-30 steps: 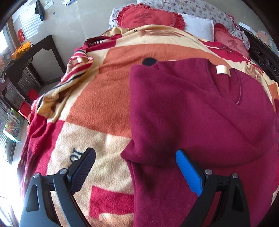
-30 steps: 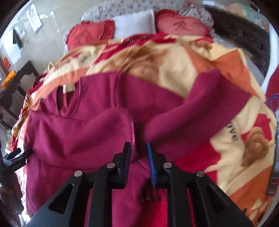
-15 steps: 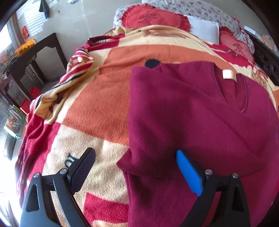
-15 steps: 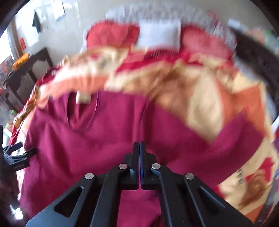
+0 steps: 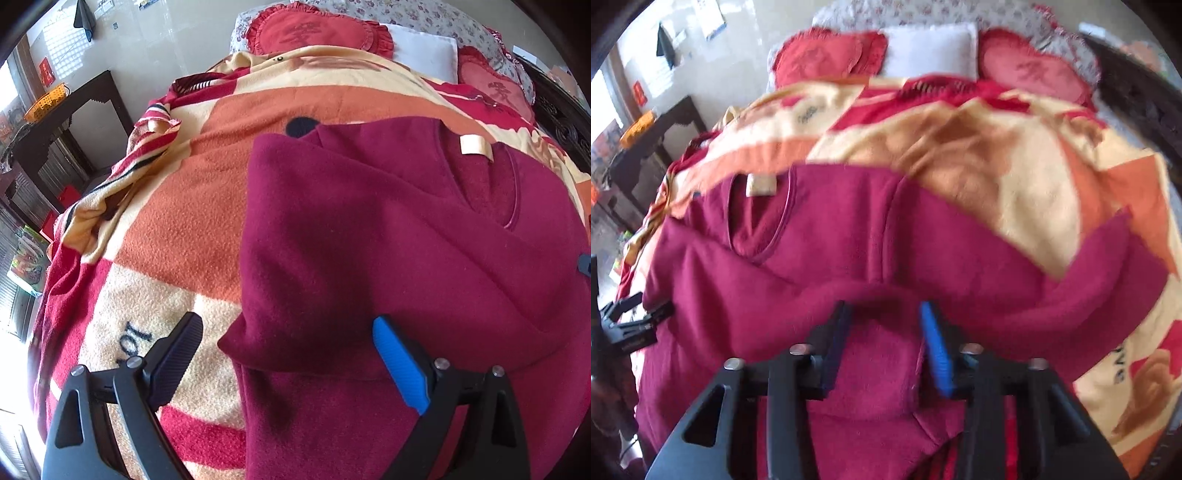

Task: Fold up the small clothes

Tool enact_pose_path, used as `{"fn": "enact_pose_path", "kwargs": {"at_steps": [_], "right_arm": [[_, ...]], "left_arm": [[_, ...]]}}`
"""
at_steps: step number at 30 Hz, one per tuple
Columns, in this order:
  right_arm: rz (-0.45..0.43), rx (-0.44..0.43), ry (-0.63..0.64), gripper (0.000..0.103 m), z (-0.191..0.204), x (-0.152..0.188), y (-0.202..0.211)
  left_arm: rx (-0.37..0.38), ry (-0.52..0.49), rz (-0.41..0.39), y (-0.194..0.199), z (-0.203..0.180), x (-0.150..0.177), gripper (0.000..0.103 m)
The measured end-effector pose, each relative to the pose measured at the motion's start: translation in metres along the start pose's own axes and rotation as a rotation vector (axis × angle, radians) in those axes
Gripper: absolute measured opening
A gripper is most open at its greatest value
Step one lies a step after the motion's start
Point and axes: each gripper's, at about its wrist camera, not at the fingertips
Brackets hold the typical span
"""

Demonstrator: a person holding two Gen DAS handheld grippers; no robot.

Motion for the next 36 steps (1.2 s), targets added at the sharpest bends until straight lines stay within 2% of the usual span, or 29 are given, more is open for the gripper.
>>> {"fn": "enact_pose_path", "kwargs": {"at_steps": [1, 3, 5, 7, 9, 10, 12, 16, 17, 18, 21, 23, 25, 27, 29, 30, 32, 34, 36], "right_arm": [[-0.011, -0.005, -0.002, 0.0, 0.0, 0.0, 0.002], [-0.116, 0.005, -0.025, 0.0, -0.003, -0.004, 0.023], [-0.188, 0.046, -0.05, 0.0, -0.01, -0.009, 0.037], [-0.182, 0.069, -0.071, 0.0, -0.018, -0.011, 0.035], [-0.144, 0.024, -0.074, 0.0, -0.019, -0.01, 0.029], [-0.132, -0.008, -0.061, 0.007, -0.017, -0.01, 0.027], [-0.1, -0.005, -0.002, 0.026, -0.008, -0.006, 0.021], [0.002, -0.004, 0.011, 0.026, -0.007, 0.004, -0.006], [0.02, -0.007, 0.005, 0.017, -0.009, 0.006, -0.011], [0.014, -0.012, -0.007, 0.0, -0.012, 0.007, -0.011], [-0.07, -0.069, -0.044, 0.0, -0.017, 0.003, 0.009], [-0.141, -0.04, -0.043, 0.0, -0.019, -0.003, 0.025], [-0.173, -0.009, -0.058, 0.0, -0.023, -0.007, 0.031], [-0.128, 0.014, -0.059, 0.0, -0.024, -0.007, 0.019], [-0.068, 0.071, -0.028, 0.0, -0.022, -0.001, 0.008], [-0.063, 0.109, -0.009, 0.002, -0.02, 0.0, 0.009], [-0.119, 0.149, -0.012, 0.002, -0.017, 0.004, 0.024], [-0.185, 0.107, -0.059, 0.002, -0.015, 0.006, 0.041], [-0.187, 0.02, -0.069, 0.002, -0.006, 0.008, 0.043]], "left_arm": [[-0.001, 0.001, -0.004, 0.002, 0.0, -0.001, 0.097], [-0.001, 0.016, -0.034, 0.006, 0.004, -0.004, 0.097], [-0.009, 0.026, -0.03, 0.002, 0.005, -0.005, 0.097], [-0.011, 0.02, -0.001, -0.005, 0.003, -0.004, 0.097], [-0.008, 0.023, -0.003, -0.005, 0.002, -0.002, 0.097], [-0.008, 0.021, -0.008, -0.004, 0.002, -0.001, 0.097], [-0.006, 0.01, -0.006, -0.003, -0.001, 0.0, 0.097], [-0.003, 0.006, -0.003, -0.003, -0.002, 0.0, 0.097], [-0.002, 0.006, -0.002, -0.002, -0.001, -0.001, 0.097], [0.0, 0.006, -0.004, -0.001, -0.001, -0.001, 0.097], [-0.006, 0.012, -0.029, 0.004, 0.001, -0.004, 0.097], [-0.003, 0.025, -0.038, 0.004, 0.001, -0.007, 0.097], [0.001, 0.032, -0.028, 0.001, 0.0, -0.007, 0.097], [-0.003, 0.024, -0.005, -0.007, -0.005, -0.004, 0.097], [-0.009, 0.018, 0.005, -0.012, -0.007, -0.002, 0.097], [-0.008, 0.02, 0.001, -0.011, -0.006, -0.002, 0.097], [-0.005, 0.019, -0.002, -0.011, -0.006, -0.002, 0.097], [-0.004, 0.021, 0.005, -0.013, -0.006, -0.002, 0.097], [-0.006, 0.026, 0.011, -0.015, -0.006, -0.002, 0.097]]}}
Point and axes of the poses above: each gripper's, at about its wrist camera, not at the fingertips, and y roughly against the way its jaws point, z to its left, x to its underside, and after that the axes turned 8 degrees about -z, right-handed
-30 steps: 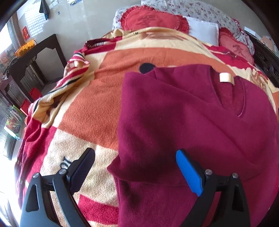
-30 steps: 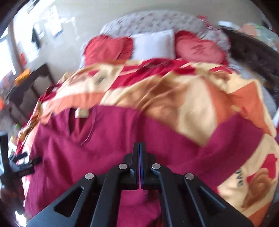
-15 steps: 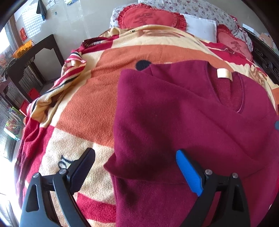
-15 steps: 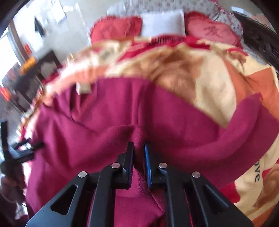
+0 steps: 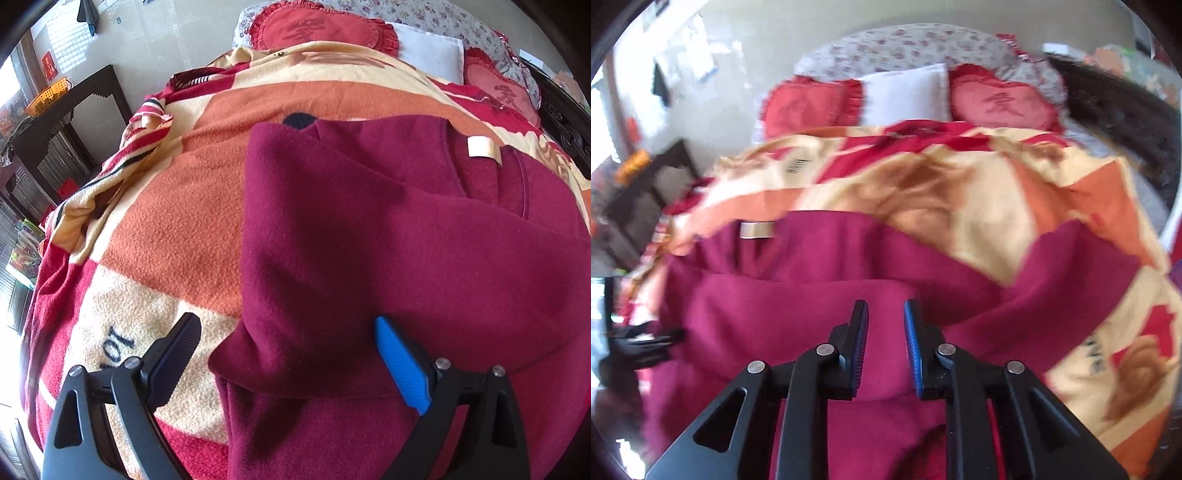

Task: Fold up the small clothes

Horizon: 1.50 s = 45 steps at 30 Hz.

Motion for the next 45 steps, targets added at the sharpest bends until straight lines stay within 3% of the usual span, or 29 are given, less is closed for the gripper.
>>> {"fn": "enact_pose_path", "kwargs": {"at_steps": [5, 10, 14, 16, 19, 22, 24, 29, 31, 35, 37, 44, 45], "right_arm": [[0.192, -0.016, -0.001, 0.002, 0.012, 0.024, -0.054], [0.097, -0.088, -0.127, 0.006, -0.014, 0.012, -0.022], [-0.013, 0.041, -0.247, 0.016, -0.08, -0.008, 0.014], [-0.024, 0.118, -0.357, 0.021, -0.127, -0.02, 0.021], [-0.001, 0.152, -0.501, 0.026, -0.18, -0.039, 0.015], [0.012, 0.182, -0.557, 0.028, -0.204, -0.05, 0.003], [0.008, 0.261, -0.589, 0.028, -0.219, -0.051, 0.001], [-0.001, 0.334, -0.683, 0.028, -0.259, -0.026, 0.005], [0.025, 0.325, -0.722, 0.026, -0.277, -0.013, -0.002], [-0.057, 0.209, -0.794, 0.025, -0.301, -0.005, 0.001], [-0.053, 0.179, -0.798, 0.025, -0.307, -0.005, -0.002], [0.008, 0.191, -0.775, 0.022, -0.315, -0.015, -0.02], [0.009, 0.197, -0.777, 0.014, -0.316, -0.015, -0.021]], "left_arm": [[-0.008, -0.013, 0.005, 0.005, -0.002, -0.001, 0.097], [0.016, -0.047, -0.02, 0.027, -0.003, 0.0, 0.097], [0.037, -0.045, -0.034, 0.038, -0.003, 0.0, 0.097], [0.046, -0.042, -0.03, 0.038, -0.005, 0.001, 0.097], [0.05, -0.048, -0.019, 0.035, -0.01, 0.003, 0.097], [0.052, -0.061, -0.007, 0.033, -0.014, 0.006, 0.097], [0.051, -0.064, -0.006, 0.033, -0.013, 0.007, 0.097], [0.042, -0.031, 0.007, 0.028, -0.002, 0.006, 0.097], [0.047, -0.021, 0.013, 0.026, -0.001, 0.006, 0.097], [0.048, -0.04, 0.012, 0.029, -0.004, 0.008, 0.097], [0.049, -0.05, 0.013, 0.029, -0.006, 0.009, 0.097], [0.051, -0.04, 0.023, 0.03, -0.007, 0.01, 0.097], [0.052, -0.039, 0.021, 0.032, -0.006, 0.01, 0.097]]}}
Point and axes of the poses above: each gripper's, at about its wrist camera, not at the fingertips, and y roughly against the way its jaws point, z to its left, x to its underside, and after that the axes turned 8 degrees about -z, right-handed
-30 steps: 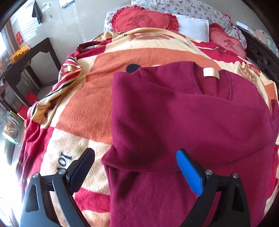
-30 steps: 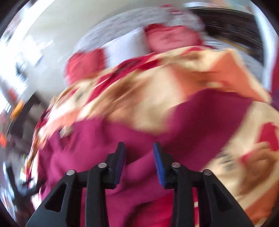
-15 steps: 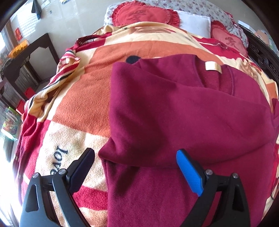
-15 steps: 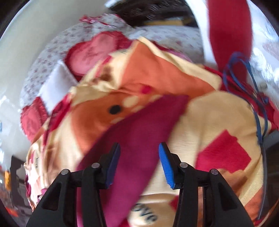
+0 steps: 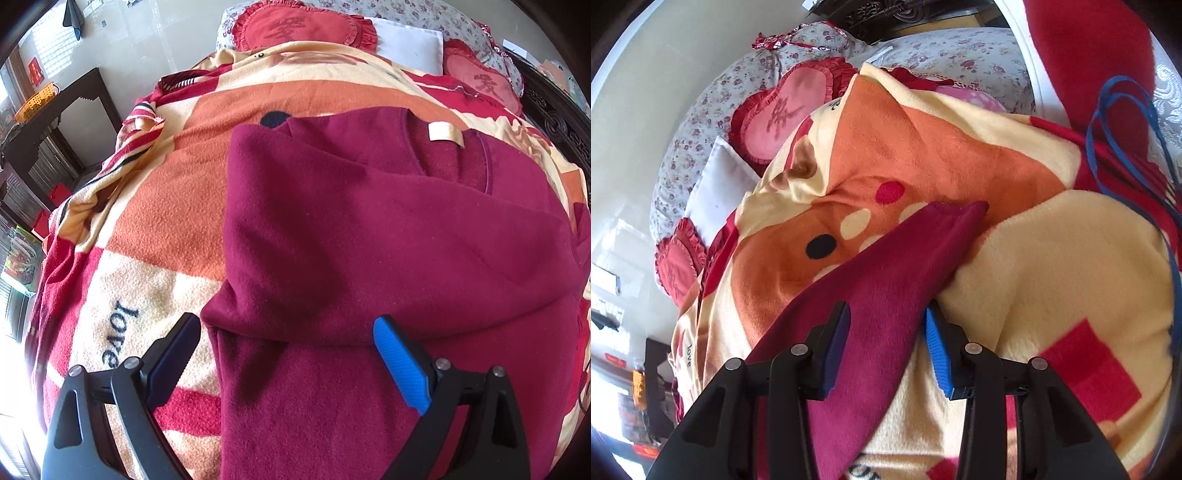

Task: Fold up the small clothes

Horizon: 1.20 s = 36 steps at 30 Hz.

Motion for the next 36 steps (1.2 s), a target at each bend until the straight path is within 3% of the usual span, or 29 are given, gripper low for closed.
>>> {"fn": "enact_pose_path", "kwargs": {"at_steps": [1, 2, 4, 9, 14, 18, 22, 26, 28, 29, 31, 33, 36], "right_arm": [[-0.002, 0.021, 0.009, 0.0, 0.0, 0.0, -0.001], [-0.003, 0.044, 0.024, 0.0, -0.001, 0.001, 0.001], [-0.039, 0.005, 0.039, 0.0, 0.0, 0.002, 0.015], [-0.206, -0.146, 0.133, 0.0, 0.027, 0.004, 0.098], [-0.213, -0.313, 0.371, 0.0, 0.1, 0.034, 0.175], [-0.11, -0.475, 0.573, 0.0, 0.185, 0.094, 0.189], [0.042, -0.617, 0.757, 0.0, 0.262, 0.189, 0.16], [0.213, -0.589, 0.856, 0.0, 0.293, 0.293, 0.091], [0.378, -0.532, 0.885, 0.0, 0.293, 0.34, 0.052], [0.418, -0.5, 0.904, 0.0, 0.292, 0.354, 0.041], [0.41, -0.477, 0.926, 0.002, 0.288, 0.363, 0.037], [0.405, -0.5, 0.916, 0.011, 0.283, 0.356, 0.046], [0.361, -0.488, 0.9, 0.012, 0.274, 0.338, 0.062]], "left_arm": [[0.001, 0.0, -0.002, 0.001, 0.001, 0.0, 0.097], [0.001, 0.0, -0.004, 0.003, 0.002, 0.0, 0.097], [0.0, -0.001, -0.01, 0.007, 0.007, 0.0, 0.097], [-0.013, 0.045, -0.028, 0.011, 0.027, -0.006, 0.097], [0.0, 0.088, -0.039, 0.016, 0.042, -0.01, 0.097], [0.011, 0.127, -0.064, 0.025, 0.056, -0.016, 0.097], [0.011, 0.169, -0.088, 0.035, 0.074, -0.017, 0.097], [0.009, 0.174, -0.085, 0.037, 0.084, -0.013, 0.097], [0.015, 0.172, -0.085, 0.038, 0.089, -0.01, 0.097], [0.026, 0.168, -0.091, 0.039, 0.09, -0.009, 0.097], [0.049, 0.151, -0.111, 0.042, 0.089, -0.009, 0.097], [0.067, 0.134, -0.125, 0.043, 0.083, -0.011, 0.097], [0.129, 0.122, -0.118, 0.038, 0.067, -0.016, 0.097]]}}
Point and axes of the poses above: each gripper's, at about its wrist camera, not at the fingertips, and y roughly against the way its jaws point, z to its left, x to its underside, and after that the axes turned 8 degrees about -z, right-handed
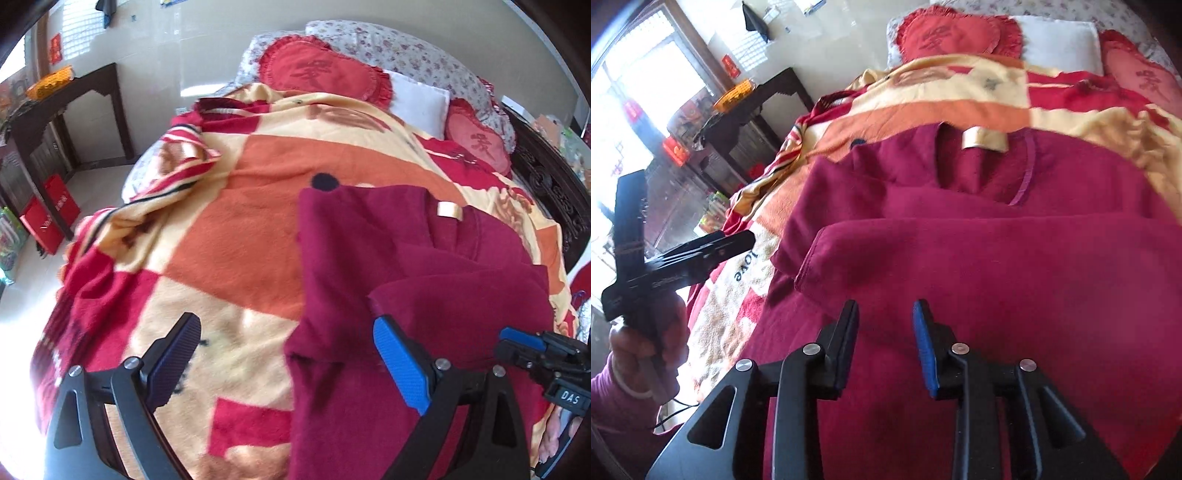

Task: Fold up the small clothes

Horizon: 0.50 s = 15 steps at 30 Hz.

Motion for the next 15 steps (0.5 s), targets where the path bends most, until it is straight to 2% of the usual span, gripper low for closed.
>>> {"fn": "enact_pose_path", "kwargs": {"at_steps": [5, 7, 9, 11, 13, 15], "right_arm": [[-0.058, 0.043, -0.128, 0.015, -0.032, 0.017, 0.049], [-0.07, 0.064, -0.174, 0.015, -0.05, 0.024, 0.068], [-0.089, 0.081, -0.197, 0.015, -0.06, 0.031, 0.081], [-0.1, 0.092, -0.217, 0.015, -0.069, 0.037, 0.092], [-0.115, 0.105, -0.232, 0.015, -0.078, 0.04, 0.101], [-0.131, 0.122, -0.247, 0.015, -0.088, 0.043, 0.109]], "left_arm": [[0.062, -0.064, 0.034, -0.023, -0.039, -0.002, 0.096], [0.071, -0.103, 0.072, -0.034, -0.056, 0.001, 0.083], [0.058, -0.15, 0.105, -0.046, -0.072, 0.007, 0.081], [0.019, -0.179, 0.122, -0.056, -0.08, 0.013, 0.066], [-0.002, -0.176, 0.107, -0.055, -0.08, 0.013, 0.03], [0.01, -0.129, 0.074, -0.044, -0.073, 0.003, 0.021]]}}
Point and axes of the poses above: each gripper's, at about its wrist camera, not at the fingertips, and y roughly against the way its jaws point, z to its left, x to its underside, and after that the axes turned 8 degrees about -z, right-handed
